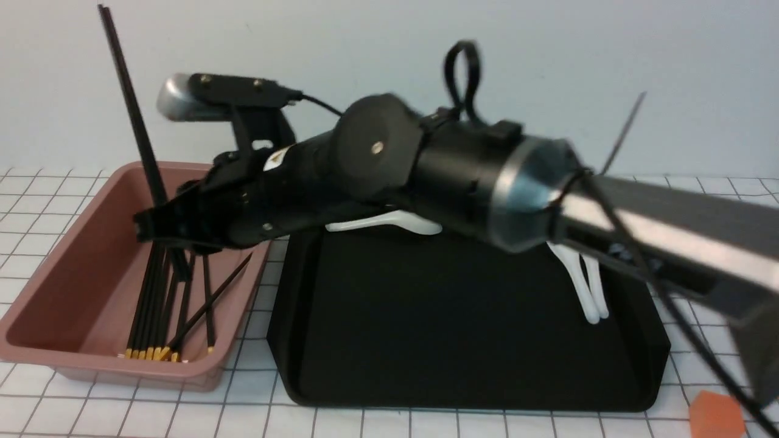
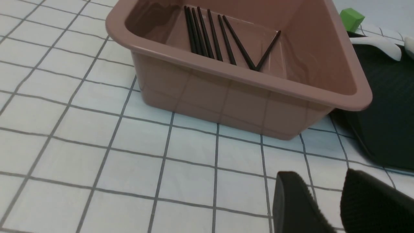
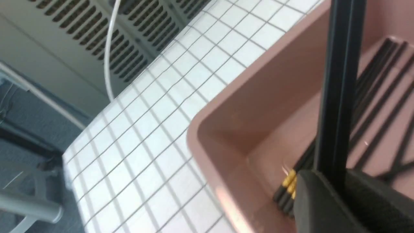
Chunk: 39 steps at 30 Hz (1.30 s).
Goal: On white black tablecloth take chopsticks from black tray and put them in box.
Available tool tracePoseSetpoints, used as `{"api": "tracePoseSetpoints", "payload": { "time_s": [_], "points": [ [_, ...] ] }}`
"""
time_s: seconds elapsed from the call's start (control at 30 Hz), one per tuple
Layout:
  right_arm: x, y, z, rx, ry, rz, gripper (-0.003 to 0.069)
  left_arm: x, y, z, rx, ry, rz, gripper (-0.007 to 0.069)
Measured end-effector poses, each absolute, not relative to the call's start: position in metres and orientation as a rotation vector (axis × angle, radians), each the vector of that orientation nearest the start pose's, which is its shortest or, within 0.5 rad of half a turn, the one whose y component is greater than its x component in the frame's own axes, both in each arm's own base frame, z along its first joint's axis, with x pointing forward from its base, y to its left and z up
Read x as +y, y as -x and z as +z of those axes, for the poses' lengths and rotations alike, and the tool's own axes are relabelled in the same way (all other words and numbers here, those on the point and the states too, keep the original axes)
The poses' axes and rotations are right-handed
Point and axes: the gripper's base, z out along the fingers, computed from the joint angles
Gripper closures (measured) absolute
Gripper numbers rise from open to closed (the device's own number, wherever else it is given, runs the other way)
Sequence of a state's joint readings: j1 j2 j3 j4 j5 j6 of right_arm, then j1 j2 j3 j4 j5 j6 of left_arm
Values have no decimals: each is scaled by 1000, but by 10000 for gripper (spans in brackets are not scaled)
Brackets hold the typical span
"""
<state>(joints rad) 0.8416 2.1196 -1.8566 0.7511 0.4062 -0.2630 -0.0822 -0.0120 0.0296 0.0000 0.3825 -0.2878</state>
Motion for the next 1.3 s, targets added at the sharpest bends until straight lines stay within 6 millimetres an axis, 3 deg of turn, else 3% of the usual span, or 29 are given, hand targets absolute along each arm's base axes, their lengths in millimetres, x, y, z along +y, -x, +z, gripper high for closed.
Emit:
{"api": "tracePoseSetpoints", "payload": {
  "time_s": [0.2,0.33,0.43,0.57,0.6,0.7,0.77,0.8,0.83,0.87,0.97,1.07,1.1,1.17,1.23,1.27,1.3],
  "points": [
    [413,-334,223,2192,589,993,415,-4,-52,170,1881,194,-253,386],
    [413,-334,215,2223,601,990,381,-4,-52,170,1881,194,-253,386],
    [407,-331,230,2231,651,1002,414,-4,-52,170,1881,194,-253,386],
    [383,-327,276,2208,749,988,505,-4,-52,170,1881,194,-253,386],
    [363,-323,305,2194,812,959,570,-4,-52,170,1881,194,-253,386],
    [317,-310,367,2143,895,874,659,-4,-52,170,1881,194,-253,386],
    [291,-301,393,2144,918,819,671,-4,-52,170,1881,194,-253,386],
    [262,-288,423,2132,907,776,670,-4,-52,170,1881,194,-253,386],
    [261,-287,423,2141,912,771,670,-4,-52,170,1881,194,-253,386],
    [236,-273,446,2131,890,726,669,-4,-52,170,1881,194,-253,386],
    [183,-235,487,2122,847,614,664,-4,-52,170,1881,194,-253,386],
    [143,-195,509,2085,808,514,664,-4,-52,170,1881,194,-253,386],
    [125,-172,513,2056,792,472,664,-4,-52,170,1881,194,-253,386],
    [105,-144,515,2008,767,447,664,-4,-52,170,1881,194,-253,386],
    [82,-109,494,1925,717,447,664,-4,-52,170,1881,194,-253,386],
    [80,-106,492,1916,711,449,664,-4,-52,170,1881,194,-253,386],
    [71,-91,476,1853,674,467,664,-4,-52,170,1881,194,-253,386]
  ]
}}
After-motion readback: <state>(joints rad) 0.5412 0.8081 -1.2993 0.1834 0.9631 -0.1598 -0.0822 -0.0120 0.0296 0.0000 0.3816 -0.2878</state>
